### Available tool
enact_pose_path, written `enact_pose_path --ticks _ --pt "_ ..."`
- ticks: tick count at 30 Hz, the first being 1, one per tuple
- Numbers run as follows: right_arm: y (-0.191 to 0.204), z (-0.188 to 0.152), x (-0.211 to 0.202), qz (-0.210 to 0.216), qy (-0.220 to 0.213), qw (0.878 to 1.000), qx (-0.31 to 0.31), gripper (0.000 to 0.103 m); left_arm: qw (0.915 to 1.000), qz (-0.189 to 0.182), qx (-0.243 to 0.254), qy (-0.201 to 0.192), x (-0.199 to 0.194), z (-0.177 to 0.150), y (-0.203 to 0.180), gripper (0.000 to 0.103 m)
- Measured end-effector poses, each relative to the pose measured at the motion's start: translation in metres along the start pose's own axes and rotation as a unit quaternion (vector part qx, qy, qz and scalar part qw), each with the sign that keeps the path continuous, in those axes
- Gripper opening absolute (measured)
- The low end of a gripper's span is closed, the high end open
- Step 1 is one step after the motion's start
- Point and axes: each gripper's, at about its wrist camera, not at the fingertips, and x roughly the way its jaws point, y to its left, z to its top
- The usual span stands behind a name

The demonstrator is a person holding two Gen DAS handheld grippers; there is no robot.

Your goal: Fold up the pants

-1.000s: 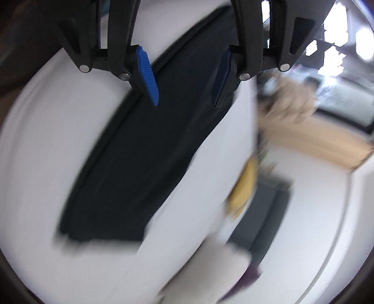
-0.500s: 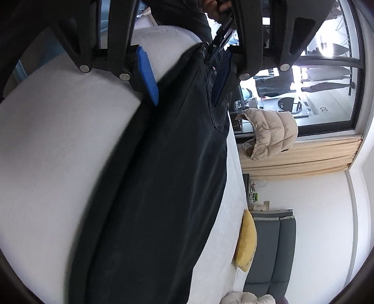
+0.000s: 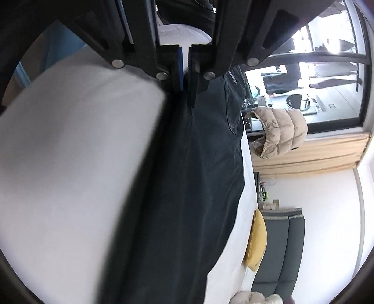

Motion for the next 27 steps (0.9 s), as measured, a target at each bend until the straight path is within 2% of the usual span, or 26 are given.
enact_pose_path --ticks 4,6,8,10,11,12,14,17,21,23,25,27 --pt "0.004 0.004 -0.002 0.001 0.002 1.0 -0.022 0.004 1.0 -0.003 -0.002 0.0 -0.003 -0.002 0.003 0.013" --pt "0.004 0.01 -0.005 0.014 -0.004 1.0 -0.022 0.015 1.0 -0.004 -0.005 -0.001 -0.002 -0.002 0.003 0.013" --pt "-0.001 0.024 -0.016 0.03 -0.03 0.999 -0.003 0.018 1.0 -0.002 -0.003 -0.001 -0.003 -0.003 0.004 0.013" --pt "-0.005 0.04 -0.027 0.031 -0.063 0.998 0.002 0.018 1.0 0.0 0.0 0.001 -0.001 -0.002 0.003 0.013" --pt "-0.009 0.049 -0.035 0.031 -0.078 0.996 0.008 0.013 1.0 0.0 0.001 0.002 -0.001 -0.002 0.002 0.013" --pt "-0.015 0.058 -0.042 0.034 -0.091 0.995 0.021 0.003 1.0 0.0 0.001 0.003 -0.001 -0.002 0.002 0.013" --pt "-0.027 0.073 -0.056 0.029 -0.113 0.992 0.039 0.0 1.0 0.0 0.0 0.003 0.0 -0.002 0.0 0.013" --pt "-0.044 0.074 -0.072 0.037 -0.131 0.989 0.059 0.0 1.0 -0.001 -0.003 0.003 0.0 -0.002 0.0 0.013" --pt "-0.045 0.067 -0.076 0.039 -0.135 0.989 0.04 0.0 1.0 -0.001 -0.003 0.006 0.001 0.0 0.002 0.013" --pt "-0.043 0.073 -0.08 0.038 -0.139 0.989 0.04 0.006 1.0 -0.002 -0.001 0.007 0.001 0.001 0.002 0.013" --pt "-0.041 0.085 -0.093 0.037 -0.164 0.985 0.043 0.011 1.0 -0.004 -0.003 0.006 0.002 0.001 0.003 0.013" --pt "-0.044 0.099 -0.106 0.032 -0.189 0.98 0.044 0.009 1.0 -0.003 -0.006 0.006 0.002 0.001 0.004 0.013"
